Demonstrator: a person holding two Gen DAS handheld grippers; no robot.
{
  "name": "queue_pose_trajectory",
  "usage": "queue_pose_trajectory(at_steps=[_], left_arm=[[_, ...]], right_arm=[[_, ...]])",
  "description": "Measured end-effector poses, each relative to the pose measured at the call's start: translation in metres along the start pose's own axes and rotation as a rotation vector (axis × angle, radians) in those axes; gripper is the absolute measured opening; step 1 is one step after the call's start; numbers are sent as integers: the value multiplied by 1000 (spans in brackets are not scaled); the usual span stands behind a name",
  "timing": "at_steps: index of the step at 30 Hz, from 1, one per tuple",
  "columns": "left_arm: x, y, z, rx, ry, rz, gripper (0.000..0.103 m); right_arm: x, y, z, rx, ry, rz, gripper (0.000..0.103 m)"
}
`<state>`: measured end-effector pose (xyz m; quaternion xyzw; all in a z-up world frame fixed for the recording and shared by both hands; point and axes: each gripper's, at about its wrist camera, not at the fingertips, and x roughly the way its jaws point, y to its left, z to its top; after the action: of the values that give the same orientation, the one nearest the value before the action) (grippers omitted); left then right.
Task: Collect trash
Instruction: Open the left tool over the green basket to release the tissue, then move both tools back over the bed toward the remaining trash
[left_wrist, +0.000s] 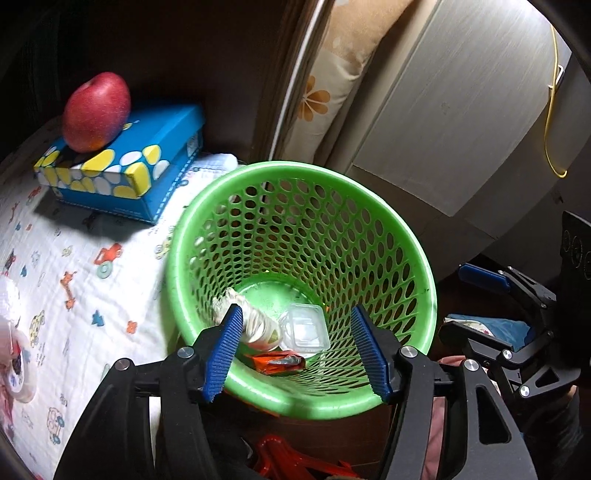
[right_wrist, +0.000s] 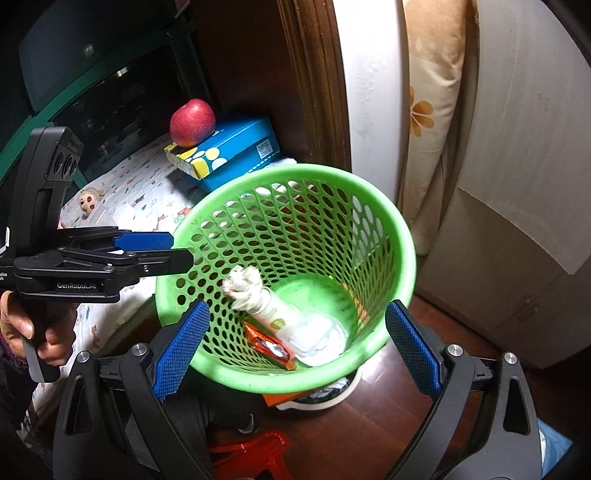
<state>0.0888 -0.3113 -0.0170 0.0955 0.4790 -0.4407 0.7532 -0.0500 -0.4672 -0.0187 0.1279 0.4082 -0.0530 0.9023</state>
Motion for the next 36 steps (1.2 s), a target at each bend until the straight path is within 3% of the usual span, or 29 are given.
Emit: queue_pose_trajectory(at_steps=[15,26,36], left_arm=[[-74,90,-45,-166,-106,171,59],[-131,176,-93,-342,-167,295,59],[-165,230,-131,-457,-187,373,59]], right_arm=[[24,60,14,-72,15,97,95],[58,135,35,-169,29,212,95],[91,208,51,-267,48,312,95]])
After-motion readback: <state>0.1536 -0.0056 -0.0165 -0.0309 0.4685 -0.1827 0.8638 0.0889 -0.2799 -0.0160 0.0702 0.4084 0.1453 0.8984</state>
